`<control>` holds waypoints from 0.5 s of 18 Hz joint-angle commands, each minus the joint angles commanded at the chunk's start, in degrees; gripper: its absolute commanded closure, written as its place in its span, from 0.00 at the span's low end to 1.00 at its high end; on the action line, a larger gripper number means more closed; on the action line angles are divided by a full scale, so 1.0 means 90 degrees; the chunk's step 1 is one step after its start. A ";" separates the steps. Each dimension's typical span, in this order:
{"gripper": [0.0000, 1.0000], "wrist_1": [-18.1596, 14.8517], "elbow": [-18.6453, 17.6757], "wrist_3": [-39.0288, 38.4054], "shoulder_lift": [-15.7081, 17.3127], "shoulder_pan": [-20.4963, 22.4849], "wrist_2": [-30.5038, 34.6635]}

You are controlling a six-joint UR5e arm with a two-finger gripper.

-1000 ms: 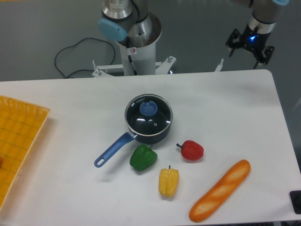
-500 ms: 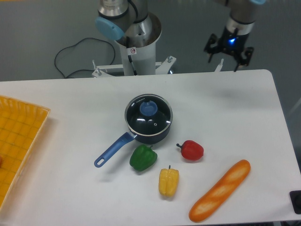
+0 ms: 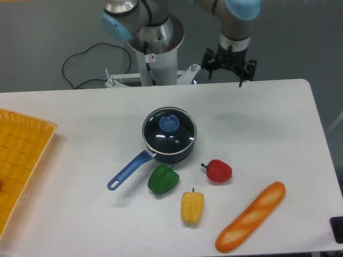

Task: Open the lid
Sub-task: 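Move the open gripper across the table toward the saucepan lid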

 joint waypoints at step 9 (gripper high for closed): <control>0.00 0.0165 -0.0626 -0.0637 0.0528 -0.0285 -0.0479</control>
